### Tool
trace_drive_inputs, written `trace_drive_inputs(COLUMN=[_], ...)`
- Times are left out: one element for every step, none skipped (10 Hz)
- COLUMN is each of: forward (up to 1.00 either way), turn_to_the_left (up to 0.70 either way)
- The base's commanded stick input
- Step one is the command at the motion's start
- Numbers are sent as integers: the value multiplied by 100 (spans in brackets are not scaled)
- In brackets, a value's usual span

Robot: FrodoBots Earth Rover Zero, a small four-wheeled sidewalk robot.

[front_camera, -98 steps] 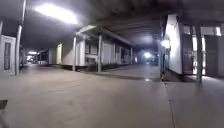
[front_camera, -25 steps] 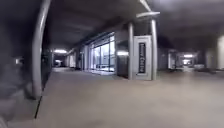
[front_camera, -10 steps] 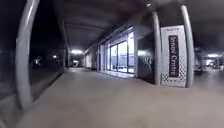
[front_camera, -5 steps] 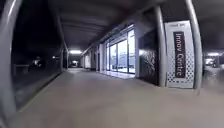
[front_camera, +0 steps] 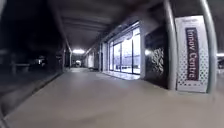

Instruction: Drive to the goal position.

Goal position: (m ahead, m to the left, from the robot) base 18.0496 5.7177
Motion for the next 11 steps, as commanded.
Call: trace_drive_inputs(forward=[70, 70, 70, 70, 70, 70, 70, 70, 70, 70, 70], turn_to_the_left=[11, 9, 7, 7, 6, 6, 6, 6, 6, 6, 4])
